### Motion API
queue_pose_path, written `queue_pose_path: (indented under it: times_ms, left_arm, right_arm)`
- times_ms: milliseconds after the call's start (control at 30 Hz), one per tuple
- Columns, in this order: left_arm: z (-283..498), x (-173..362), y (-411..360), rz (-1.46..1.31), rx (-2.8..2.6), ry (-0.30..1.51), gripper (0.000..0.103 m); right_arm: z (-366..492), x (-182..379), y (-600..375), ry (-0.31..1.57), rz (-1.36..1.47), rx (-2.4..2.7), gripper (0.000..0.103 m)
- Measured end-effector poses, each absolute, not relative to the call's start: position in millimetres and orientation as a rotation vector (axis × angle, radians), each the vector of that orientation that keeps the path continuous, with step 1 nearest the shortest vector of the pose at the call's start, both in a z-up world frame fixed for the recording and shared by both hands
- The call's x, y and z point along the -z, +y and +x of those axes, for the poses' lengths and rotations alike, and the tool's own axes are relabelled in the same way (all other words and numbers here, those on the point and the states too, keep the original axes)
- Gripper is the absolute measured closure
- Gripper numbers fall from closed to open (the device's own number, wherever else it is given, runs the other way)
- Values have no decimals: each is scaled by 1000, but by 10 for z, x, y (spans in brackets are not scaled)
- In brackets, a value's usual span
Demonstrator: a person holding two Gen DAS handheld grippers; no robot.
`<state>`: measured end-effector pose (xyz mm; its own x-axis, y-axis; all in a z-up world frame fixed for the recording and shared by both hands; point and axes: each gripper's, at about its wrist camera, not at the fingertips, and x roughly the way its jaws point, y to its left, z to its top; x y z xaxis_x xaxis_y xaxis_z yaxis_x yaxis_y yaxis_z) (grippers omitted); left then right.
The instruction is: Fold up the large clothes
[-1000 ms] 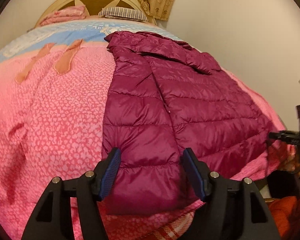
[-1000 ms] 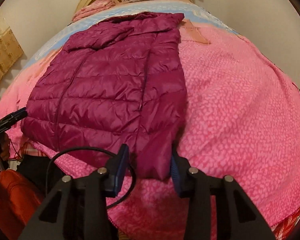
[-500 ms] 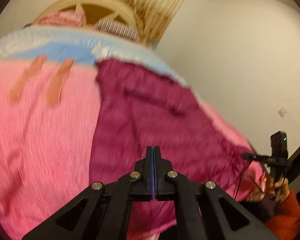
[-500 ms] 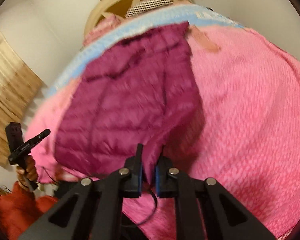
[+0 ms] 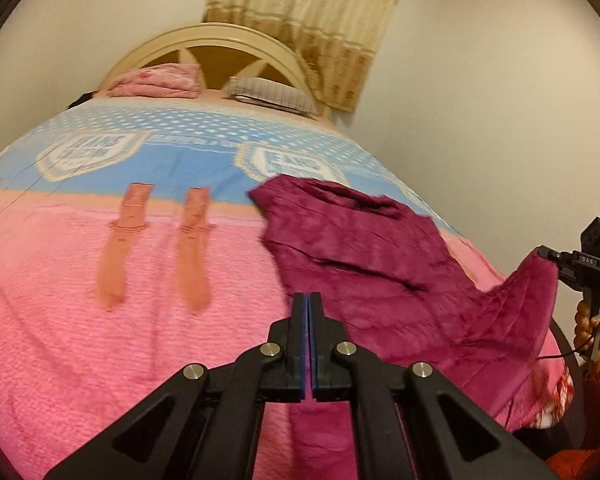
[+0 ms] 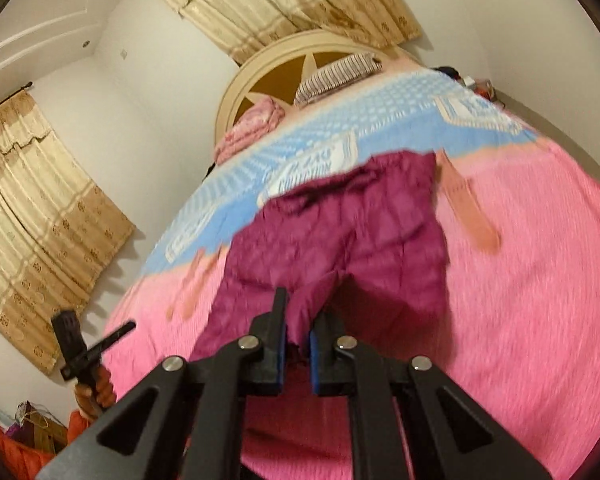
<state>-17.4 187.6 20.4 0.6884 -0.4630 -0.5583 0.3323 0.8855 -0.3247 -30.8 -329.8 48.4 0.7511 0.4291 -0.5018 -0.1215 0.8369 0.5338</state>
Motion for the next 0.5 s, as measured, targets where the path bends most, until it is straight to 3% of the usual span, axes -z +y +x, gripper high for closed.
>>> queue_pose_path:
  times_ms: [300, 500]
  left_arm:
    - [415, -111, 1989, -249, 382, 678, 102]
    - [886, -124, 1748, -238, 393, 668, 102]
  right_arm:
    - [748, -1011, -3386, 586, 438, -215, 92]
    - [1747, -1029, -3584, 550, 450, -61, 92]
